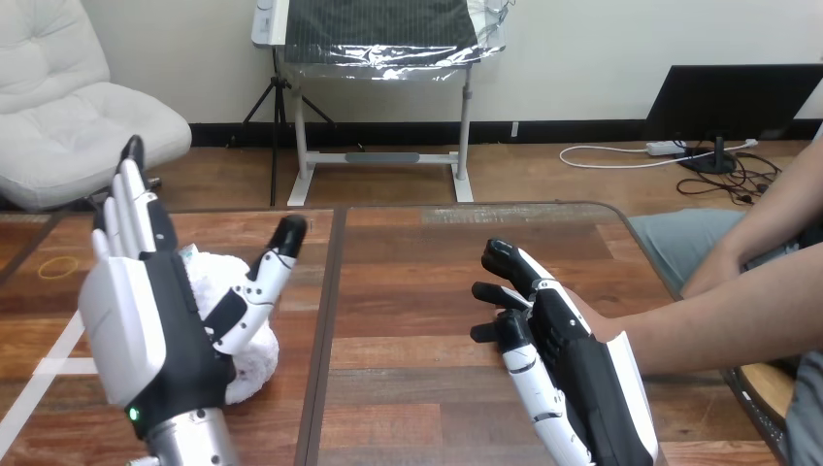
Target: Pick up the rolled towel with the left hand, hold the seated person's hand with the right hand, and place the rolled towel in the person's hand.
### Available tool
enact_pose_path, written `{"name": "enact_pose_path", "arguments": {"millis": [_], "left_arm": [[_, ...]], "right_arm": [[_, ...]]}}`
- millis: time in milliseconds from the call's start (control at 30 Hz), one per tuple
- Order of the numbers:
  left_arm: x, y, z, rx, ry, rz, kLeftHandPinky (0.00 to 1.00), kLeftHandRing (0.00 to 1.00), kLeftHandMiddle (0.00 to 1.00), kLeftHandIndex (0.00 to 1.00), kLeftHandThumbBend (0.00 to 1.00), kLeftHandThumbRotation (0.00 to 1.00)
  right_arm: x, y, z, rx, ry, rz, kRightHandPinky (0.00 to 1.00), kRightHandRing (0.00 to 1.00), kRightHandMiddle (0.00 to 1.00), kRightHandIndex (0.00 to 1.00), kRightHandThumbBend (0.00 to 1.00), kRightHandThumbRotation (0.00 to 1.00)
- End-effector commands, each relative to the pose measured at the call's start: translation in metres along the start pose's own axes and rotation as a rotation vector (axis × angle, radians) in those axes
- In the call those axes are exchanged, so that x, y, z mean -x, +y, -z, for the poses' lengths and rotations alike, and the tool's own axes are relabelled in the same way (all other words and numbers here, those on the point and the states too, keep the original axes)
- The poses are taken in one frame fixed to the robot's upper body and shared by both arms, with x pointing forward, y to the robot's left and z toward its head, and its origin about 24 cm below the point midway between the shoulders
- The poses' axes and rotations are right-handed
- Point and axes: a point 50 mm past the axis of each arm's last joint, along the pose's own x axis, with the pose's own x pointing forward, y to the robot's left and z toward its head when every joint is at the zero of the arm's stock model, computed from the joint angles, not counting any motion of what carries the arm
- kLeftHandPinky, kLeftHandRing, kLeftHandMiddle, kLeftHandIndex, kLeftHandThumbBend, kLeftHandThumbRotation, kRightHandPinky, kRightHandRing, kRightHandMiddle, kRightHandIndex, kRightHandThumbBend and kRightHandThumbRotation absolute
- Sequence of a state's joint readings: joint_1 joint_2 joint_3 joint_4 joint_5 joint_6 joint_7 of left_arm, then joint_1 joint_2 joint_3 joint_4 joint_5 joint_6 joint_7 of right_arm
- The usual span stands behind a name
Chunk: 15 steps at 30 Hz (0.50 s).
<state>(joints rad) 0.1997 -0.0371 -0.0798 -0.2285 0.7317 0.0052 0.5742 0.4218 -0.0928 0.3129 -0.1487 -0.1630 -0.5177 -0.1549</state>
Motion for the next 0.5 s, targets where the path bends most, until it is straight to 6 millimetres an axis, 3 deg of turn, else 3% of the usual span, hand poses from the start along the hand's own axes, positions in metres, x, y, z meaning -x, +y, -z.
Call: {"name": "enact_pose_path", "arguments": {"millis": [0,467], "left_arm": [[-0.019,0.005,-0.015,0.004,-0.046,-0.055,0.95,0.96,0.98,1.0,0.79,0.76],[-0.032,0.005,-0.007,-0.043,0.071,-0.024,0.91,0.96,0.99,1.0,0.87,0.77]], "right_arm": [[-0.015,0.001,-0.01,-0.021,-0.09,0.033,0.65,0.81,0.88,0.87,0.53,0.85],[-0.015,0.001,-0.009,-0.008,-0.083,0.034,0.63,0.8,0.87,0.86,0.55,0.86]]}}
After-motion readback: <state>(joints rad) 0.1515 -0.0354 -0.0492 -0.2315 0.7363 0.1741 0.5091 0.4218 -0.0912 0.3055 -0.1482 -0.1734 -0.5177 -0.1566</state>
